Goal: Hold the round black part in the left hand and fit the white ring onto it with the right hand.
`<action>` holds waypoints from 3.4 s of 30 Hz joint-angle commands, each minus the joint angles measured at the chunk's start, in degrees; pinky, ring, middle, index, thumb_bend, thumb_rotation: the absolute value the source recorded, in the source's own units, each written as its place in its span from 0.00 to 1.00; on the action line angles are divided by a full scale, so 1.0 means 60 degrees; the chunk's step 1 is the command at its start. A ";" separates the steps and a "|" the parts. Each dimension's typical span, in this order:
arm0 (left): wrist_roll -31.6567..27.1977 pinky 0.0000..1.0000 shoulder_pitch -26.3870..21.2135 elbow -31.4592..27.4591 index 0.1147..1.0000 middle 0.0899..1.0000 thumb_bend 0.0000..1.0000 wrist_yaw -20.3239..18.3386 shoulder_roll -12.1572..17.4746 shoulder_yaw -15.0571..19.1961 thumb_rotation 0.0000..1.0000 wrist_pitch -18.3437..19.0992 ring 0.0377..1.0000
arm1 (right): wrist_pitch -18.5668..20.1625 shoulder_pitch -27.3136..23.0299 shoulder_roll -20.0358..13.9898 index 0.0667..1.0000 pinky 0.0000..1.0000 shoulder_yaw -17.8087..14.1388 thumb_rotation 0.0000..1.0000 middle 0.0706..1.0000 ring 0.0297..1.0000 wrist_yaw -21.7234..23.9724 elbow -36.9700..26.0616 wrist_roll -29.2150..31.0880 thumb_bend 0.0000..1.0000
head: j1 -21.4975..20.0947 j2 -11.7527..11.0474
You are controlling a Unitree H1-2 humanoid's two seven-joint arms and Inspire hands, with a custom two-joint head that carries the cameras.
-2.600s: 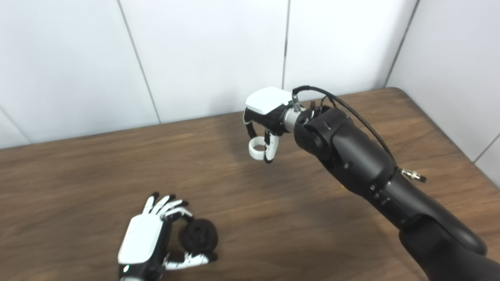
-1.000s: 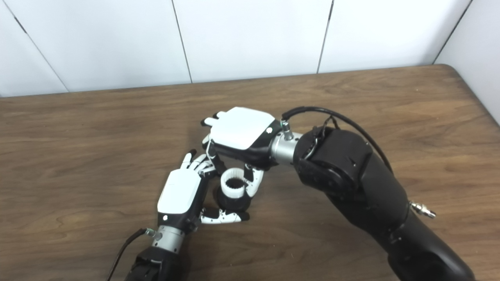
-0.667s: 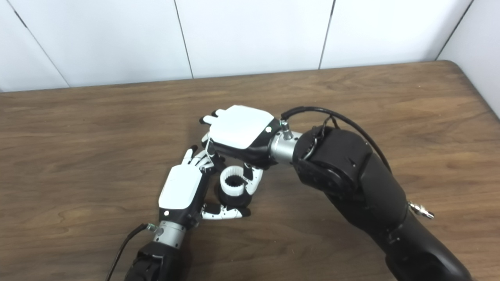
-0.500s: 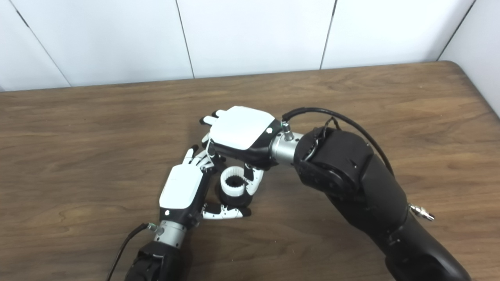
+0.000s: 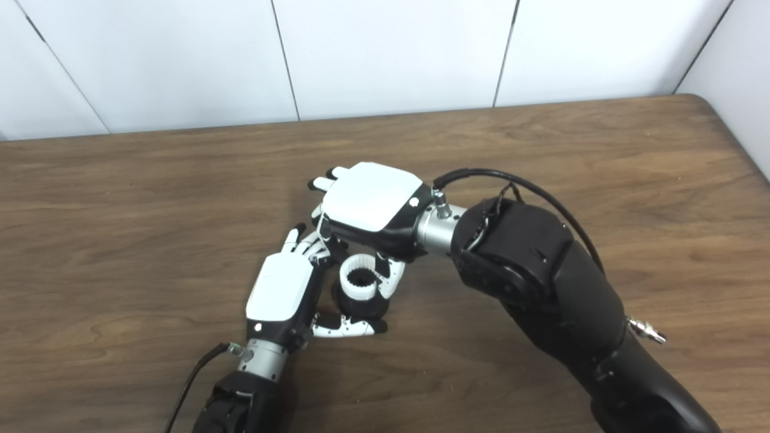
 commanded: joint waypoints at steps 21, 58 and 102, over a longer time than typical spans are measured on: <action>0.0099 1.00 -0.0044 -0.0122 0.42 0.76 0.53 -0.0155 -0.0031 -0.0057 0.05 0.0009 0.88 | -0.0589 -0.0188 0.0192 0.44 1.00 -0.0051 0.14 0.82 0.99 -0.0500 0.0390 -0.0250 0.53 | -0.0098 0.0062; 0.0104 1.00 -0.0188 -0.0047 0.42 0.76 0.53 -0.0174 -0.0135 -0.0049 0.05 0.0047 0.89 | -0.0865 -0.0157 0.0188 0.44 1.00 0.0027 0.14 0.82 0.99 -0.0816 0.0772 -0.0379 0.53 | -0.0099 0.0068; 0.0129 1.00 -0.0133 -0.0224 0.42 0.77 0.52 -0.0392 -0.0087 -0.0021 0.05 0.0086 0.90 | -0.0978 0.0262 -0.0111 0.44 1.00 0.0059 0.14 0.82 1.00 -0.1266 0.1101 -0.0398 0.53 | -0.0131 0.0119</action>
